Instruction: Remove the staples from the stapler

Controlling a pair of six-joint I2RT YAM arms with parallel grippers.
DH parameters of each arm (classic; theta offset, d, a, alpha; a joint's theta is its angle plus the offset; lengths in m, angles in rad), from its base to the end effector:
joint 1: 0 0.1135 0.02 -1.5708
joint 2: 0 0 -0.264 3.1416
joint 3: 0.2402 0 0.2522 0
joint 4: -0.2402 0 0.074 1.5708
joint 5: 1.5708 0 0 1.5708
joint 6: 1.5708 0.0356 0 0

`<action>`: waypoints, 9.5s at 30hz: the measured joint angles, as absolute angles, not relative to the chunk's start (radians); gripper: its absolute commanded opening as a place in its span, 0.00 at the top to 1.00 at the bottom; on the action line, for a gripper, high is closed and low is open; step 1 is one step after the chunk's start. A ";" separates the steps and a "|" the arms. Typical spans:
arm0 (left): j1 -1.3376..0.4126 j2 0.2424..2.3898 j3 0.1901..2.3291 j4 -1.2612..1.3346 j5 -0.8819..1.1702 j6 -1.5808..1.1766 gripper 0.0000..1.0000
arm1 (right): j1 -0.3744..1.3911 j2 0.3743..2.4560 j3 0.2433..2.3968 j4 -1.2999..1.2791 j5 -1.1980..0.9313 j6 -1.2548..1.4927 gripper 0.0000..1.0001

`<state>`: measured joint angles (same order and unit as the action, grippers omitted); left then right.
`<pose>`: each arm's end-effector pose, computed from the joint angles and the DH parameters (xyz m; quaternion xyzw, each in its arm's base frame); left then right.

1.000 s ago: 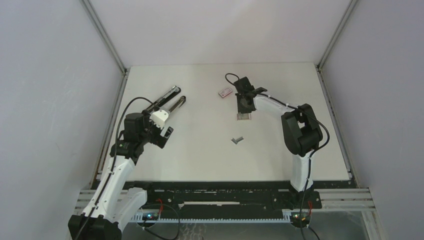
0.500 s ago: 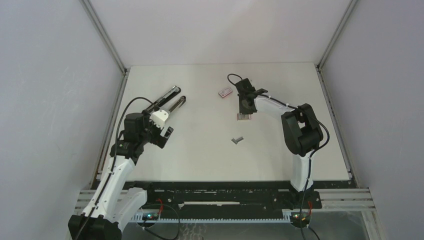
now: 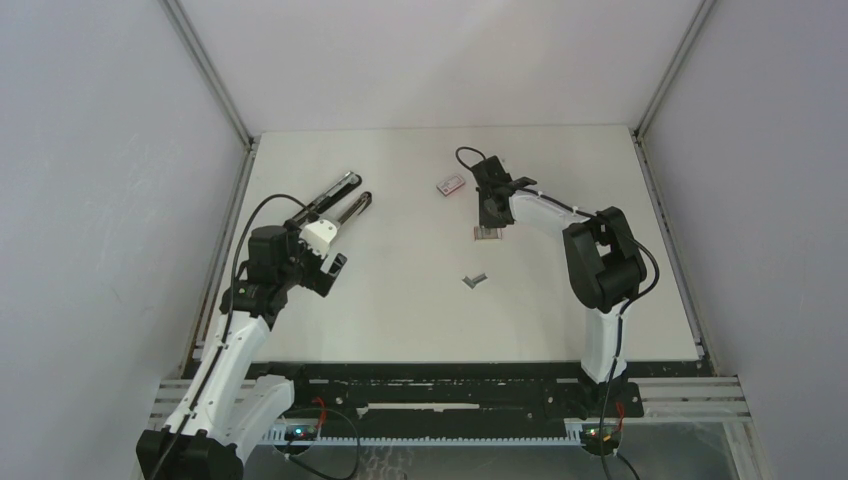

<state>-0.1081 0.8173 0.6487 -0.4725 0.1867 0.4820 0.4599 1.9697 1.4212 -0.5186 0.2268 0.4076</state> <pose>0.1765 -0.0258 0.2589 0.2988 0.8394 0.0011 0.4540 0.3757 0.1772 0.1851 0.0030 0.9626 0.0046 0.2707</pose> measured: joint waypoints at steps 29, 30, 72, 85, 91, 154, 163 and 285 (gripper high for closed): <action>-0.108 0.818 0.649 -0.472 0.187 0.482 0.00 | 0.452 2.018 1.440 -0.521 0.202 0.404 1.00; -0.108 0.818 0.649 -0.472 0.187 0.482 0.00 | 0.452 2.018 1.442 -0.520 0.203 0.404 1.00; -0.108 0.818 0.649 -0.472 0.187 0.486 0.00 | 0.461 2.046 1.469 -0.521 0.207 0.395 0.92; -0.108 0.818 0.649 -0.472 0.187 0.490 0.00 | 0.461 2.019 1.475 -0.527 0.170 0.330 0.82; -0.108 0.818 0.649 -0.472 0.187 0.490 0.00 | 0.466 1.981 1.476 -0.528 0.090 0.212 0.75; -0.108 0.818 0.649 -0.472 0.187 0.490 0.00 | 0.565 1.914 1.335 -0.803 -0.289 -0.872 0.61; -0.108 0.818 0.649 -0.472 0.187 0.490 0.00 | 0.572 1.915 1.334 -0.791 -0.268 -0.876 0.60; -0.108 0.821 0.627 -0.465 0.187 0.490 0.00 | 0.542 1.966 1.535 -0.853 -0.313 -0.637 1.00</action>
